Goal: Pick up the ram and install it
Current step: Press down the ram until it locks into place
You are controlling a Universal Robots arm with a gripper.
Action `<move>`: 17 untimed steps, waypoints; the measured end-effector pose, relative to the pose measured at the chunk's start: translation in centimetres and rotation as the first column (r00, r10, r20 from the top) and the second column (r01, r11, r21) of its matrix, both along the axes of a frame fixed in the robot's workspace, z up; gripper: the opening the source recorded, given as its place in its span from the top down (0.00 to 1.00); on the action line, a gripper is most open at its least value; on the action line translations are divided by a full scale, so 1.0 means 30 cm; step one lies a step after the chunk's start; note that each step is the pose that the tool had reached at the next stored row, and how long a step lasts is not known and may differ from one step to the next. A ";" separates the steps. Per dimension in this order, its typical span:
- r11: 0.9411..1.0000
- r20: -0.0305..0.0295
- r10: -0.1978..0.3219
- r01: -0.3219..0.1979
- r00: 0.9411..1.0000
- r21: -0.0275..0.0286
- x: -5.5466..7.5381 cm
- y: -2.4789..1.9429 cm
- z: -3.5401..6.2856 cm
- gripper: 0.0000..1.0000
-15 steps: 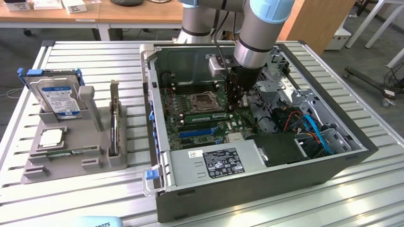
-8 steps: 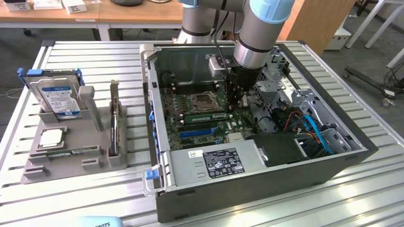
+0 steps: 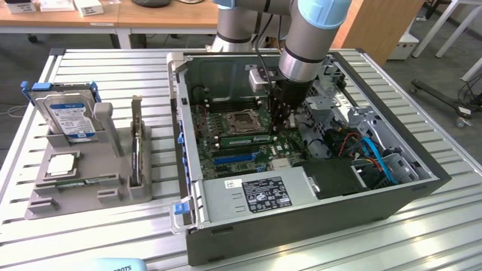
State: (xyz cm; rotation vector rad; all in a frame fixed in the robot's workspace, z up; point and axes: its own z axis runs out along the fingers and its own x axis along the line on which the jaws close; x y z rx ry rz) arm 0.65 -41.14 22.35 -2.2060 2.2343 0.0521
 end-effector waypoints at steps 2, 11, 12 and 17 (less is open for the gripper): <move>1.000 0.000 0.000 0.000 1.000 0.000 0.000 0.000 -0.003 0.90; 1.000 0.001 0.000 0.000 1.000 0.000 0.000 0.000 0.011 0.90; 1.000 0.001 0.000 0.000 1.000 0.000 0.000 0.000 0.016 0.90; 1.000 0.001 0.000 0.000 1.000 0.000 0.000 0.000 0.039 0.90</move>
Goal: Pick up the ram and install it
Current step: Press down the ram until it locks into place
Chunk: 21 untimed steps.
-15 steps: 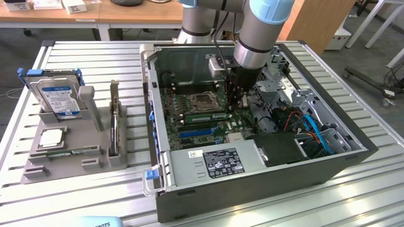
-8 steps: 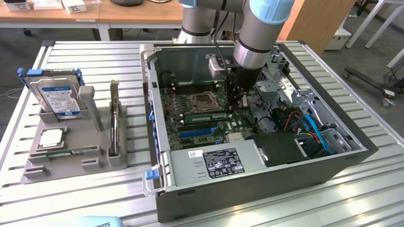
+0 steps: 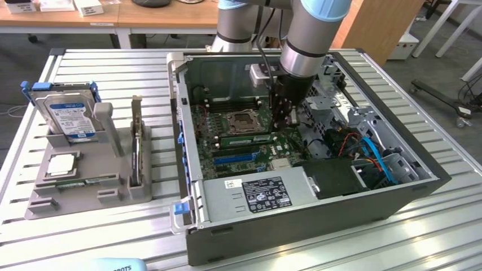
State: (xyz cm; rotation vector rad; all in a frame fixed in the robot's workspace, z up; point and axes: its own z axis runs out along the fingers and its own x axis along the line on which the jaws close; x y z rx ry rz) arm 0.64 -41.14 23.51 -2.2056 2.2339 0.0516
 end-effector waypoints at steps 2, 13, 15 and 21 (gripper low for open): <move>1.000 0.000 0.000 0.000 1.000 0.000 0.000 0.000 0.005 0.90; 1.000 0.000 0.000 0.000 1.000 0.000 -0.030 0.000 0.009 0.90; 1.000 0.000 0.000 0.000 1.000 0.000 -0.056 0.000 0.009 0.90; 1.000 0.002 0.000 0.000 1.000 0.000 -0.137 0.000 0.009 0.90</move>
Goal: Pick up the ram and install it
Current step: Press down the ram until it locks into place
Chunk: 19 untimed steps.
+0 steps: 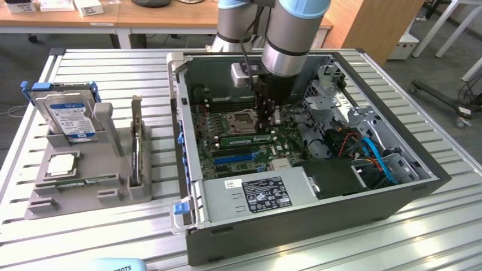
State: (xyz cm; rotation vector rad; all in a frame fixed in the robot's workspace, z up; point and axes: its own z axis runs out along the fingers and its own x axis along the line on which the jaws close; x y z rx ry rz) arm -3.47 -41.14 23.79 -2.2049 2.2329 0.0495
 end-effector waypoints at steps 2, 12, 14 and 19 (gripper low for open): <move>1.000 0.001 0.000 0.000 1.000 0.000 -0.027 0.000 0.000 0.90; 1.000 0.003 0.000 0.000 1.000 0.000 -0.138 0.000 0.000 0.90; 1.000 0.003 0.000 0.000 1.000 0.000 -0.153 0.000 0.000 0.90; 1.000 0.003 0.000 0.000 1.000 0.000 -0.156 -0.004 0.000 0.90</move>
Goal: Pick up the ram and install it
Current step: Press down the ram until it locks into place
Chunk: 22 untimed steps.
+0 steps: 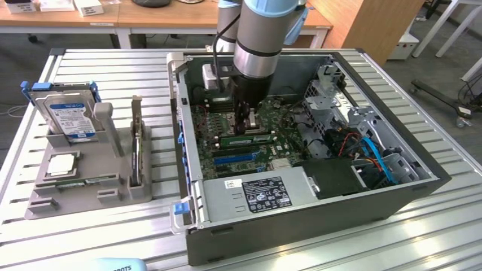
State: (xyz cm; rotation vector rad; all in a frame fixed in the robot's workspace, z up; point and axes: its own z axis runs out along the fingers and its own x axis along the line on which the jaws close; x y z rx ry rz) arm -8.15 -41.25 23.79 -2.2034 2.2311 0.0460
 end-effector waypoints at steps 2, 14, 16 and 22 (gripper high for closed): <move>1.000 0.000 0.000 0.000 1.000 0.000 0.000 -0.004 0.000 0.90; 1.000 0.000 0.000 0.000 1.000 0.000 0.000 -0.009 -0.005 0.90; 1.000 0.000 0.000 0.000 1.000 0.000 0.000 -0.009 -0.007 0.90; 1.000 0.000 0.000 0.000 1.000 0.000 0.000 -0.009 -0.017 0.90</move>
